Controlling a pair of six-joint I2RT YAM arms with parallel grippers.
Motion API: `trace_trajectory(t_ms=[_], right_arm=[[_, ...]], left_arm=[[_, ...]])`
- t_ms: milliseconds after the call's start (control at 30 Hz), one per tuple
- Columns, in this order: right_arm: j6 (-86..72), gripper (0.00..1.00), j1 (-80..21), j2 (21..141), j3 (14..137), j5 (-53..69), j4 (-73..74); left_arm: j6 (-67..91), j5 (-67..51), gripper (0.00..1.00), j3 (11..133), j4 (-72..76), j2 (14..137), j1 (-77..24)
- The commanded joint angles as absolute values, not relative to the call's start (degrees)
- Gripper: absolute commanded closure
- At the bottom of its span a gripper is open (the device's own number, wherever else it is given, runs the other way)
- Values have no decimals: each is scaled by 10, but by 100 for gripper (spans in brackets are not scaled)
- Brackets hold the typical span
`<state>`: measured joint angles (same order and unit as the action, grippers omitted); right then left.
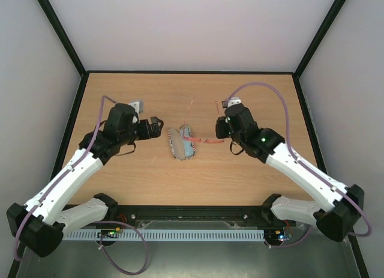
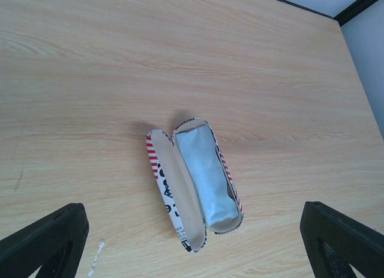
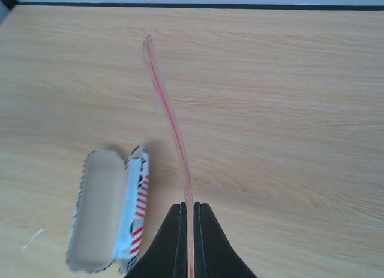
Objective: Organize the sunglasses
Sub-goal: Pick up the sunglasses from the center of the board, then fold the sunglasses.
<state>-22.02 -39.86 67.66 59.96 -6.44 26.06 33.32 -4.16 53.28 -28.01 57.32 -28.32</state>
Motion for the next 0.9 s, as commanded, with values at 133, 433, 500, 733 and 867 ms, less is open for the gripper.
trace_trajectory(t_ms=[133,433,500,733,867], right_arm=[[-201,99,-438,624,614,-57,364],[-191,99,-444,650,648,-50,394],[-188,99,-443,655,657,-50,402],[-178,99,-443,681,682,-44,420],[-176,99,-443,692,692,-42,421]], left_arm=[[288,-14,1,617,-361,654,-303],[273,-18,4,697,-358,752,-373],[267,-25,7,707,-357,766,-383],[264,-27,12,749,-353,820,-433],[265,-24,12,772,-351,850,-461]])
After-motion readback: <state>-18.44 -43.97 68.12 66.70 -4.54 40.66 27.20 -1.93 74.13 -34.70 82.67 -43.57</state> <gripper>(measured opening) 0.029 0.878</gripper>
